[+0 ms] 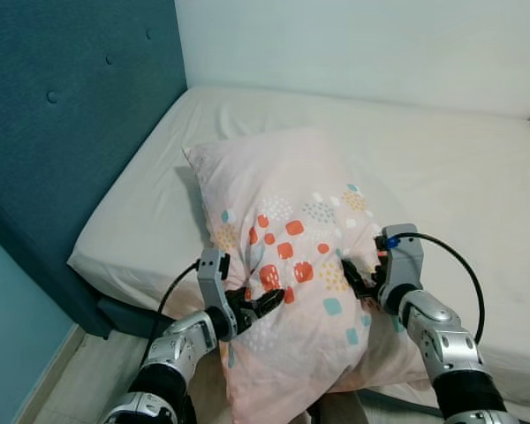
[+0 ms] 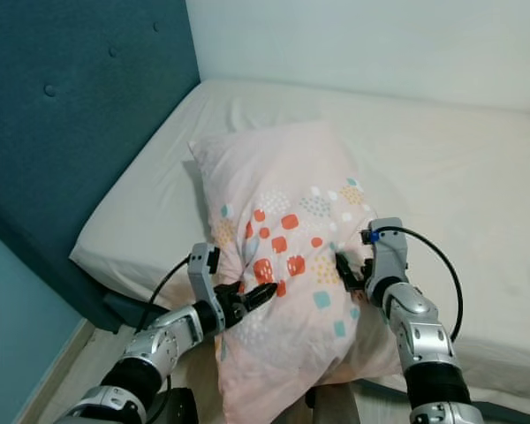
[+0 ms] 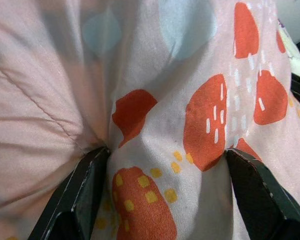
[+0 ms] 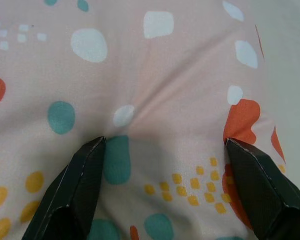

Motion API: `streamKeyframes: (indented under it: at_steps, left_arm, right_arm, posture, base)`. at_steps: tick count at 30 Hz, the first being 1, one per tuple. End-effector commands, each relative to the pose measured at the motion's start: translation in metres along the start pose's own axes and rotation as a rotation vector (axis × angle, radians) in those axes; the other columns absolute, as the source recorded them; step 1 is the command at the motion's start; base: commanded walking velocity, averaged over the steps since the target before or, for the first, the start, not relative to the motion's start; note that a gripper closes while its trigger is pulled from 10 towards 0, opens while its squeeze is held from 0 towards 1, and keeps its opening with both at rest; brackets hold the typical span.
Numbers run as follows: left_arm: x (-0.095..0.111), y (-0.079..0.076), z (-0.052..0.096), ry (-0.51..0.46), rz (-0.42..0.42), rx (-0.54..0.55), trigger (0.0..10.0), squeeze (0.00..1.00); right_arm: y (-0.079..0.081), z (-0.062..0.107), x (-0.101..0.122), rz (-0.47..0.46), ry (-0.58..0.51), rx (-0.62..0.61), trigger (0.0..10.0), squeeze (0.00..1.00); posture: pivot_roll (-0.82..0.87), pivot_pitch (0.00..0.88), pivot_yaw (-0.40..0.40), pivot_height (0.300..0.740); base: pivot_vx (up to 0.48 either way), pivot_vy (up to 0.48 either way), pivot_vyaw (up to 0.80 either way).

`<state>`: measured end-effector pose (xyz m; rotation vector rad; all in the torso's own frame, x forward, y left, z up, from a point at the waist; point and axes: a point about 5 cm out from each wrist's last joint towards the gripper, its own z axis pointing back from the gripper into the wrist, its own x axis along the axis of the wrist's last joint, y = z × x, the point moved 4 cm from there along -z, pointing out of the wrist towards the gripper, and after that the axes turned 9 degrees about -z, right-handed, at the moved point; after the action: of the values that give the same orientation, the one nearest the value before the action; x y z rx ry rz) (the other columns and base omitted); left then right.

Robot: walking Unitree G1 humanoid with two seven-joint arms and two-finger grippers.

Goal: Clean up the room

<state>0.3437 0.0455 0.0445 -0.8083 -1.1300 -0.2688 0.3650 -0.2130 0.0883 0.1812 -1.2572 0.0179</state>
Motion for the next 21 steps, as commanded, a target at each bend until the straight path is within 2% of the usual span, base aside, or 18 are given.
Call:
streamKeyframes:
  at_steps: [1,2,3,5,7,9,11,12,13,14,17,19,21]
  left_arm:
    - [-0.019,0.007,0.005,0.063,0.057,0.048,10.0,0.0]
    - [-0.02,0.021,0.014,0.035,0.165,0.103,10.0,1.0]
    - [-0.02,0.021,0.014,0.035,0.165,0.103,10.0,1.0]
    - [-0.022,0.035,0.027,-0.038,0.373,0.128,10.0,1.0]
    - [-0.022,0.035,0.027,-0.038,0.373,0.128,10.0,1.0]
    - [-0.025,0.036,0.03,-0.097,0.525,0.125,10.0,1.0]
    - [-0.025,0.036,0.03,-0.097,0.525,0.125,10.0,1.0]
    - [-0.025,0.032,0.029,-0.116,0.569,0.107,10.0,1.0]
    - [-0.025,0.032,0.029,-0.116,0.569,0.107,10.0,1.0]
    - [-0.024,0.025,0.025,-0.122,0.58,0.071,10.0,1.0]
    - [-0.025,0.003,0.009,-0.088,0.472,0.015,10.0,1.0]
    - [-0.026,-0.001,0.005,-0.084,0.443,0.015,10.0,1.0]
    - [-0.016,-0.016,-0.007,-0.104,0.409,-0.03,10.0,1.0]
  right_arm:
    - [0.011,0.0,-0.014,-0.008,0.049,0.038,10.0,1.0]
    - [0.011,0.0,-0.012,-0.01,0.046,0.039,10.0,1.0]
    - [0.011,0.0,-0.012,-0.01,0.046,0.039,10.0,1.0]
    - [0.011,0.002,-0.012,-0.013,0.045,0.038,10.0,1.0]
    - [0.011,0.002,-0.012,-0.013,0.045,0.038,10.0,1.0]
    - [0.012,0.003,-0.011,-0.014,0.046,0.042,10.0,1.0]
    - [0.012,0.003,-0.011,-0.014,0.046,0.042,10.0,1.0]
    - [0.013,0.002,-0.011,-0.014,0.045,0.045,10.0,1.0]
    - [0.013,0.002,-0.011,-0.014,0.045,0.045,10.0,1.0]
    - [0.014,0.002,-0.01,-0.014,0.045,0.048,10.0,1.0]
    - [0.02,0.001,-0.01,-0.014,0.042,0.066,10.0,1.0]
    - [0.022,0.001,-0.009,-0.014,0.041,0.074,10.0,1.0]
    - [0.032,0.001,-0.009,-0.014,0.04,0.108,10.0,1.0]
  posture:
    - [-0.07,0.169,-0.006,0.58]
    - [-0.08,0.167,-0.006,0.58]
    - [-0.08,0.167,-0.006,0.58]
    - [-0.08,0.166,-0.009,0.58]
    - [-0.08,0.166,-0.009,0.58]
    - [-0.08,0.167,-0.01,0.58]
    - [-0.08,0.167,-0.01,0.58]
    - [-0.08,0.168,-0.009,0.58]
    - [-0.08,0.168,-0.009,0.58]
    - [-0.08,0.168,-0.01,0.58]
    - [-0.08,0.168,-0.011,0.58]
    - [-0.08,0.167,-0.011,0.58]
    - [-0.08,0.169,-0.011,0.58]
  base:
    - [0.0,0.0,0.0]
    - [0.0,0.0,0.0]
    - [0.0,0.0,0.0]
    - [0.0,0.0,0.0]
    - [0.0,0.0,0.0]
    - [0.0,0.0,0.0]
    - [0.0,0.0,0.0]
    - [0.0,0.0,0.0]
    - [0.0,0.0,0.0]
    - [0.0,0.0,0.0]
    - [0.0,0.0,0.0]
    - [0.0,0.0,0.0]
    - [0.0,0.0,0.0]
